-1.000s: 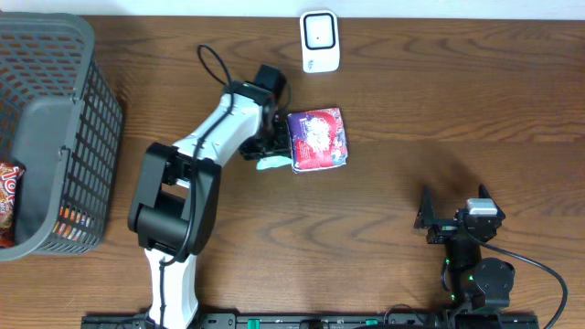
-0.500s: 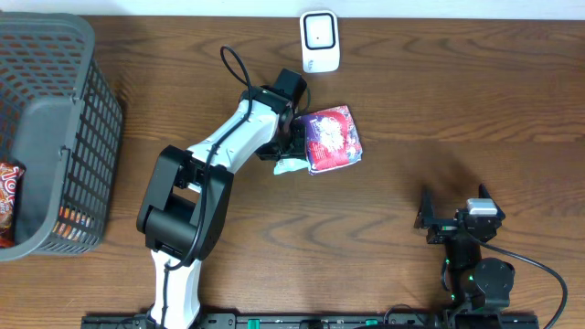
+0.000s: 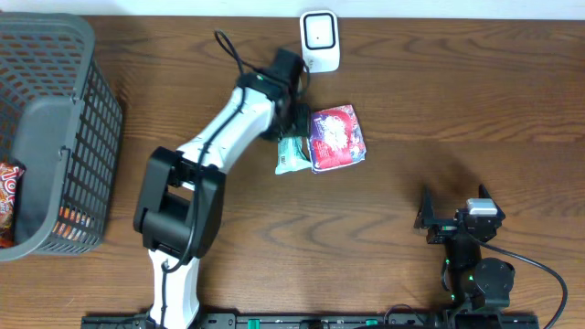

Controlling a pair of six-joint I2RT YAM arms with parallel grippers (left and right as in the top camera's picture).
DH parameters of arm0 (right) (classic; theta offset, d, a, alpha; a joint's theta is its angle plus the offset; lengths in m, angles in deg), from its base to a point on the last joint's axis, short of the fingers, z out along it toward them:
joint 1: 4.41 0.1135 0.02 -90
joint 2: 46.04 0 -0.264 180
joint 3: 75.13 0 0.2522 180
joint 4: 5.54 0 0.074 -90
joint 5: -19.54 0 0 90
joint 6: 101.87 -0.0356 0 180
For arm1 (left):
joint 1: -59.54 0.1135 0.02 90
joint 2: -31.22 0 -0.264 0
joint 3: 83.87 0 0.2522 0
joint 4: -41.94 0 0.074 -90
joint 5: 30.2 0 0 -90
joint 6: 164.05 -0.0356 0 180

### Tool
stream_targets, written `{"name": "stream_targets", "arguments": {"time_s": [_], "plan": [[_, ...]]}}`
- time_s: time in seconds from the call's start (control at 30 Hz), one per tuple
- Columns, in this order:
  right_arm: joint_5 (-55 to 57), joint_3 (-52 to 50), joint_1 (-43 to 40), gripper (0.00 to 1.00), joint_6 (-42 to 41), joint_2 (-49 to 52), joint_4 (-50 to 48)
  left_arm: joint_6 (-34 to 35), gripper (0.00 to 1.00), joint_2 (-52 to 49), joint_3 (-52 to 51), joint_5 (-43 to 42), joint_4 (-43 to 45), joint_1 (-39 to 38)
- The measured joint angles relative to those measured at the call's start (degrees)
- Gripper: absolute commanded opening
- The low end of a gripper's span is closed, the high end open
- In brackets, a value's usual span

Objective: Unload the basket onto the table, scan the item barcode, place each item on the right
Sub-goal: 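Carry the green packet to the scanner and place it beside the pink bag, then reach the left gripper into the basket and grasp the orange tissue pack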

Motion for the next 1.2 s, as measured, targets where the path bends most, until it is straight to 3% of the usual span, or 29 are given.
{"name": "stream_targets", "arguments": {"time_s": [0.23,0.33,0.5,0.67,0.93,1.2], "plan": [[0.0,0.0,0.0,0.99,0.0,0.0,0.0,-2.3,0.72,11.1,7.1,2.4,1.2,8.7],[0.0,0.0,0.0,0.99,0.0,0.0,0.0,-2.9,0.82,18.0,8.4,7.1,3.0,14.3],[0.0,0.0,0.0,0.99,0.0,0.0,0.0,-2.2,0.89,25.9,9.3,16.3,2.2,27.2],[0.0,0.0,0.0,0.99,0.0,0.0,0.0,1.9,0.92,26.8,9.3,20.7,-4.3,42.2],[0.0,0.0,0.0,0.99,0.0,0.0,0.0,10.0,0.92,25.7,7.5,22.0,-12.1,59.5],[0.0,0.0,0.0,0.99,0.0,0.0,0.0,13.9,0.92,25.6,-1.4,19.9,-14.3,64.5]]}}
